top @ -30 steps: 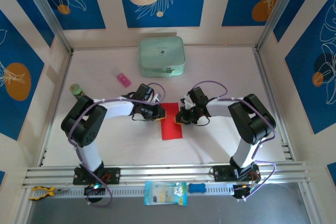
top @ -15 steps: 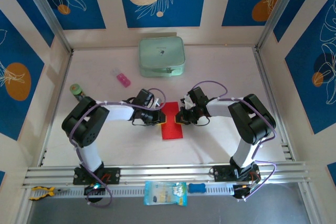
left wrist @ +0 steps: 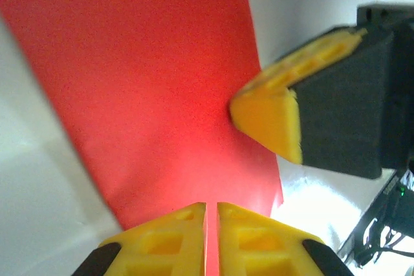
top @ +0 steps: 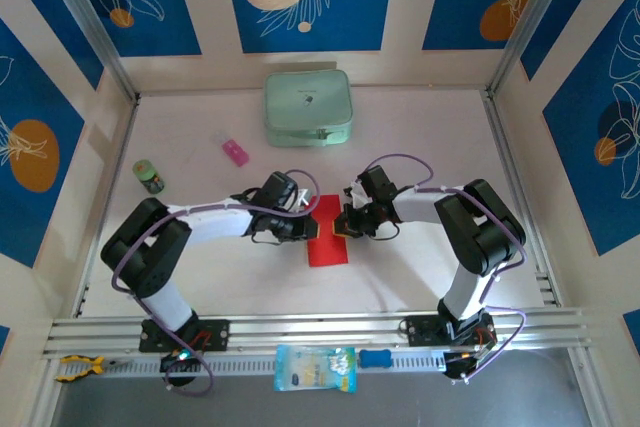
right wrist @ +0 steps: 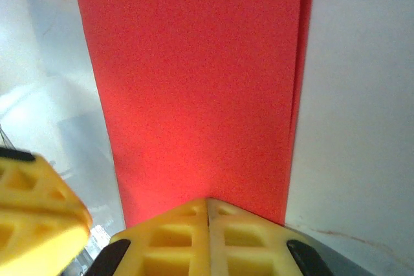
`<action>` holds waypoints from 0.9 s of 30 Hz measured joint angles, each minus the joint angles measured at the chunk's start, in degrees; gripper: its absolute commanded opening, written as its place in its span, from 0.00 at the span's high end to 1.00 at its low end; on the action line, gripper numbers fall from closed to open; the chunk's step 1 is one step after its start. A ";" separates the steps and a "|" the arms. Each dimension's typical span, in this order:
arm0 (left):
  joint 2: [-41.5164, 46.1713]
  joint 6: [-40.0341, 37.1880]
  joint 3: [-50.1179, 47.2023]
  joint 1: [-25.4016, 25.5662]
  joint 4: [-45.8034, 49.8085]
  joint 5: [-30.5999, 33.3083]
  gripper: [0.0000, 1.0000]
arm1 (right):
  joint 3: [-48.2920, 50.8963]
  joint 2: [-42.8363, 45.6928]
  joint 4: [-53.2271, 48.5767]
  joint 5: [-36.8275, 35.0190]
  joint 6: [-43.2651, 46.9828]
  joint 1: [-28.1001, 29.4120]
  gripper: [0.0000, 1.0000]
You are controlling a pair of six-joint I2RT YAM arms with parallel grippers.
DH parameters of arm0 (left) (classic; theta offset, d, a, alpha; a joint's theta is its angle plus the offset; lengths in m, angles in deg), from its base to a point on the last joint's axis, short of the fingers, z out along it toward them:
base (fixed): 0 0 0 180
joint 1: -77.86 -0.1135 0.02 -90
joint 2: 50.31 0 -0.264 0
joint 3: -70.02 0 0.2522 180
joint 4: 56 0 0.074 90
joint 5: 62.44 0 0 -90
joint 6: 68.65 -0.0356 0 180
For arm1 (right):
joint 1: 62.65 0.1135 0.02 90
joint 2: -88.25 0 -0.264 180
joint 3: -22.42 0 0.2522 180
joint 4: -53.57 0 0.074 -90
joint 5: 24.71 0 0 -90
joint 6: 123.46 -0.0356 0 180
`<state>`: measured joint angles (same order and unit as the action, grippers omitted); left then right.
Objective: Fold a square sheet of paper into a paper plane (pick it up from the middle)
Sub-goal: First fold the square sheet of paper in half at the center of the table.
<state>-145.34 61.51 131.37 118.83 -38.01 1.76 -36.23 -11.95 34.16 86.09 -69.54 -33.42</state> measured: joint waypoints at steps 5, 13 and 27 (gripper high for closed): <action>0.55 0.50 -2.36 2.05 -0.83 -0.57 0.88 | 0.00 0.00 0.00 0.00 -0.02 0.00 1.00; -0.09 0.42 -6.32 2.43 -1.68 -1.14 0.88 | 0.00 0.00 0.00 -0.02 -0.02 0.00 1.00; 2.97 0.50 -3.76 1.40 -1.20 0.74 0.86 | 0.04 0.00 0.09 -0.02 -0.22 0.04 1.00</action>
<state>-142.37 62.01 127.62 120.23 -39.21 2.50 -36.18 -11.95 34.25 86.07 -69.75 -33.37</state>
